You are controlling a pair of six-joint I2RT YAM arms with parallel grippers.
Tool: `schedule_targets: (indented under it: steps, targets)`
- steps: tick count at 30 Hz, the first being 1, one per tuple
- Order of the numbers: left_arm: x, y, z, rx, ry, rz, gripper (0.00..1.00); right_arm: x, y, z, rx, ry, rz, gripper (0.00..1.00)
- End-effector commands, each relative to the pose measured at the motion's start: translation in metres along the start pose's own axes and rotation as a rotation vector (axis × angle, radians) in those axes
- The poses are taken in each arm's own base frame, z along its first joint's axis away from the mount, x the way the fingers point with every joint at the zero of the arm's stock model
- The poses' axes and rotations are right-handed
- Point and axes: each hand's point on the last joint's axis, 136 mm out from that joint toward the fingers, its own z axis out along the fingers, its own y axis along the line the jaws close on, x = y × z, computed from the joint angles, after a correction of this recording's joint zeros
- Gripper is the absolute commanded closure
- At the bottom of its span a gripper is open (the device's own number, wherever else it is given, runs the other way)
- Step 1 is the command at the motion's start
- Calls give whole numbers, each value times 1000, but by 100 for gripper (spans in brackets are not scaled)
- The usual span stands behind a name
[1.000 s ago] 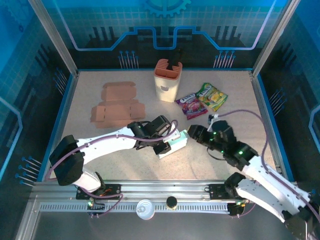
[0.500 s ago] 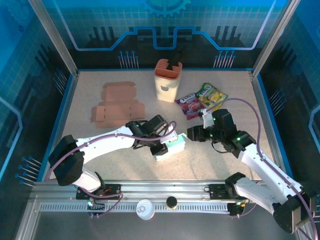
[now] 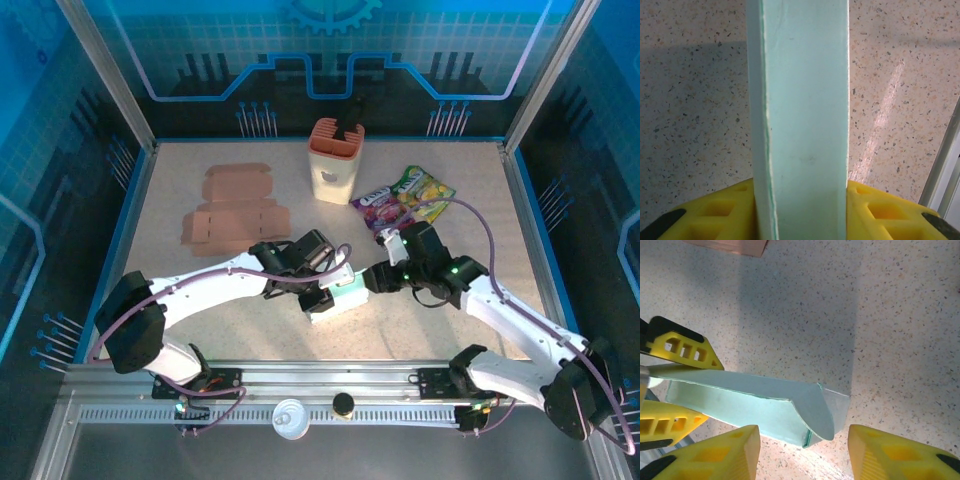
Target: Fold the paper box
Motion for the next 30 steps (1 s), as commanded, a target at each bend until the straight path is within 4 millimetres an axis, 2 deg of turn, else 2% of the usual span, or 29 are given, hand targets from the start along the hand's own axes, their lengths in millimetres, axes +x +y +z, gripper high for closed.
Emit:
schedule_targets:
  steps: [1, 8, 19, 30]
  targets:
    - [4, -5, -6, 28, 1, 9, 60, 0, 2, 3, 16, 30, -43, 55]
    - [4, -5, -5, 33, 3, 7, 59, -7, 4, -1, 38, 0, -66, 66]
    - [1, -5, -4, 36, -2, 7, 60, -9, 4, 5, 75, 24, -88, 81]
    - [0, -5, -4, 34, -6, 4, 60, -10, 0, 7, 191, 40, -131, 96]
